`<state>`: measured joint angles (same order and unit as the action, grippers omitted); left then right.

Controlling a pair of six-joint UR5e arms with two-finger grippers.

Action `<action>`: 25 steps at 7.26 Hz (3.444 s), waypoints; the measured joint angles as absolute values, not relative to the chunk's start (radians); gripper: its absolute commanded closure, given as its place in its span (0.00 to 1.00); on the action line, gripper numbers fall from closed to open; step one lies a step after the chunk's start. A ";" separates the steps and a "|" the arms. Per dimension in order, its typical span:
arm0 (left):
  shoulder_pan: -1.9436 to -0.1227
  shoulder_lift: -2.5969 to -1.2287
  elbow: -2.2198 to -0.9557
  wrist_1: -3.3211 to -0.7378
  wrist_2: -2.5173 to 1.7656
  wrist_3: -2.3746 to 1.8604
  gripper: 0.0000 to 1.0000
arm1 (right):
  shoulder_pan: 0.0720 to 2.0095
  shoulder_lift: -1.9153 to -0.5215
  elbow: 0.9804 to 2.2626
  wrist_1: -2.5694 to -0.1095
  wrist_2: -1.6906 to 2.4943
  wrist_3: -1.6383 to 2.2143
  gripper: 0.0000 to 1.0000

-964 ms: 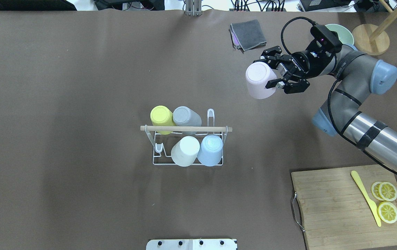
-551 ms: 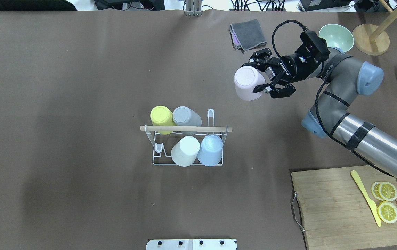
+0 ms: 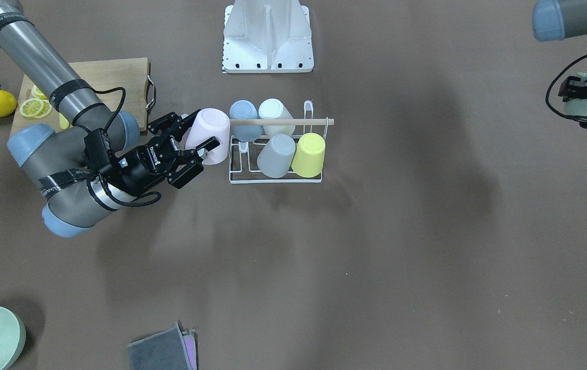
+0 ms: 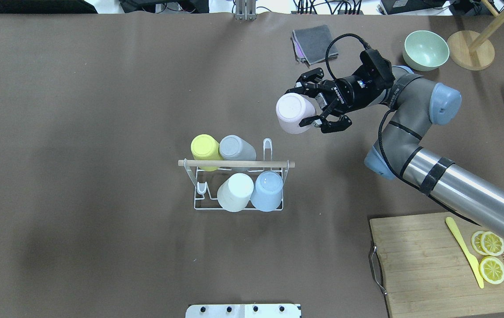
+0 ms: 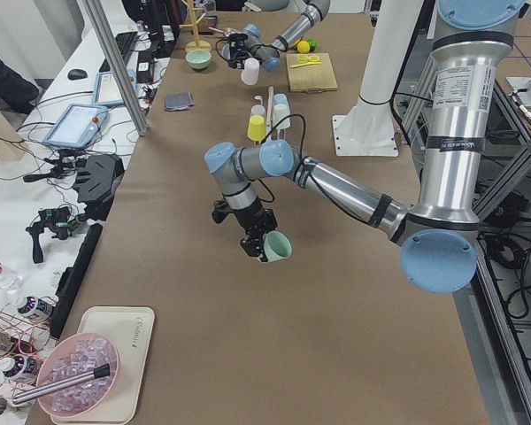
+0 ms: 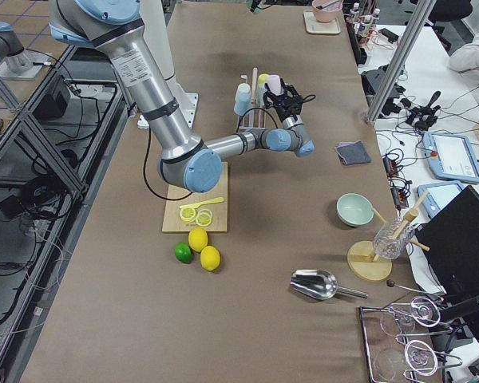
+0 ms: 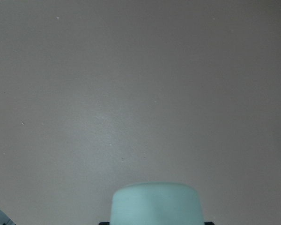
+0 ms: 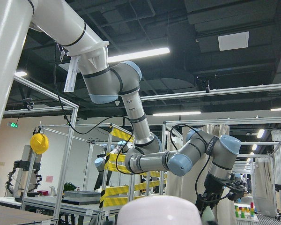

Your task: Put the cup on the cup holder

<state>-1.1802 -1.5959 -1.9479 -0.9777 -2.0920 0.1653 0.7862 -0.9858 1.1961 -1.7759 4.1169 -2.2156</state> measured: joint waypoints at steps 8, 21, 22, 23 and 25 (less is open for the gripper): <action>-1.061 -1.253 -2.003 -1.557 -2.009 -0.123 1.00 | 0.690 -0.934 1.142 -1.781 4.112 -2.262 0.24; -1.053 -1.474 -1.935 -2.228 -2.189 -0.427 1.00 | 0.846 -1.233 1.256 -1.680 4.170 -1.801 0.06; -1.042 -1.529 -1.947 -2.266 -2.221 -0.507 1.00 | 0.866 -1.253 1.260 -1.675 4.174 -1.714 0.06; -1.015 -1.560 -1.955 -2.327 -2.229 -0.592 1.00 | 0.893 -1.269 1.262 -1.674 4.175 -1.631 0.06; -0.957 -1.585 -1.961 -2.496 -2.166 -0.744 1.00 | 0.943 -1.302 1.261 -1.675 4.168 -1.419 0.06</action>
